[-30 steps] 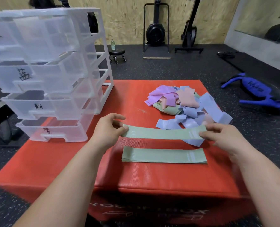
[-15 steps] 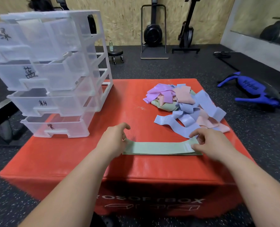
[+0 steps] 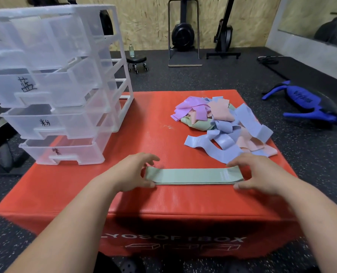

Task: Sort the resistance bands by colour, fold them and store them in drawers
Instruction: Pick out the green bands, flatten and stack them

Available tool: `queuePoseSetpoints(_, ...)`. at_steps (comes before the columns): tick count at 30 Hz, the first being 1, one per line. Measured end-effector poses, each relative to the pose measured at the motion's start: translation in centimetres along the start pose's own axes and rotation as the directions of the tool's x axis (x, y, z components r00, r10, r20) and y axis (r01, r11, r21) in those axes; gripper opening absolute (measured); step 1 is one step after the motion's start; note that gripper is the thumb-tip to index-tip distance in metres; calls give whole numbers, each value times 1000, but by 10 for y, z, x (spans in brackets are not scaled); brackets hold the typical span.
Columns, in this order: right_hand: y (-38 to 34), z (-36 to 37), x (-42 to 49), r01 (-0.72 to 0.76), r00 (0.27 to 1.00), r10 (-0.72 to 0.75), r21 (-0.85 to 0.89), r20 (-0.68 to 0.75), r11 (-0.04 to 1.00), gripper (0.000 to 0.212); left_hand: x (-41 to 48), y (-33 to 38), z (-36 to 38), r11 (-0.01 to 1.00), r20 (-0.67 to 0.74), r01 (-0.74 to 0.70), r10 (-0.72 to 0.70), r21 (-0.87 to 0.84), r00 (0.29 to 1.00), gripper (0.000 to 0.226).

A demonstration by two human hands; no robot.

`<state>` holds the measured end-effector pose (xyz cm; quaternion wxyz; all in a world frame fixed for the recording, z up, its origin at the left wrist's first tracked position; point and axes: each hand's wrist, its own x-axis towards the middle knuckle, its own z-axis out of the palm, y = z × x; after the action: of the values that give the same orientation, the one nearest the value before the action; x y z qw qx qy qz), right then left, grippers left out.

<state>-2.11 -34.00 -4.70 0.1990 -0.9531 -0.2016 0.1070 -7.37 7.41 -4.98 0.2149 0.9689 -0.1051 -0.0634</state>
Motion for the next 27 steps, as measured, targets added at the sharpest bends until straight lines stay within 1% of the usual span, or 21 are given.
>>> queuePoseSetpoints(5,2,2,5,-29,1000,29,-11,8,1000,59,0,0,1,1000,-32,5,-4,5,999,78)
queuePoseSetpoints(9,1,-1,5,-12,1000,12,2,20,1000,63,0,1,2,1000,-29,-11,11,27,1000,79)
queuePoseSetpoints(13,-2,-2,4,-30,1000,30,-24,8,999,61,3,1,2,997,-34,-18,21,79,999,77)
queuePoseSetpoints(16,-3,-2,5,-39,999,40,-44,12,998,62,6,-2,3,993,-24,-11,13,113,1000,80)
queuePoseSetpoints(19,-2,-7,5,-52,999,53,-82,10,995,64,7,-4,4,991,-27,-46,50,123,998,81)
queuePoseSetpoints(21,0,-11,7,-62,997,55,-117,-56,991,63,9,-5,6,998,-76,-50,53,37,996,75)
queuePoseSetpoints(23,-2,-14,13,-59,981,36,-114,-193,992,51,17,-5,6,999,-147,-34,27,-42,989,68)
queuePoseSetpoints(25,-7,-13,27,-47,947,21,-74,-322,996,39,30,-3,6,999,-200,-26,21,-21,980,64)
queuePoseSetpoints(27,-17,-9,47,-62,926,21,-98,-376,993,39,44,0,8,1000,-248,-12,8,-15,969,60)
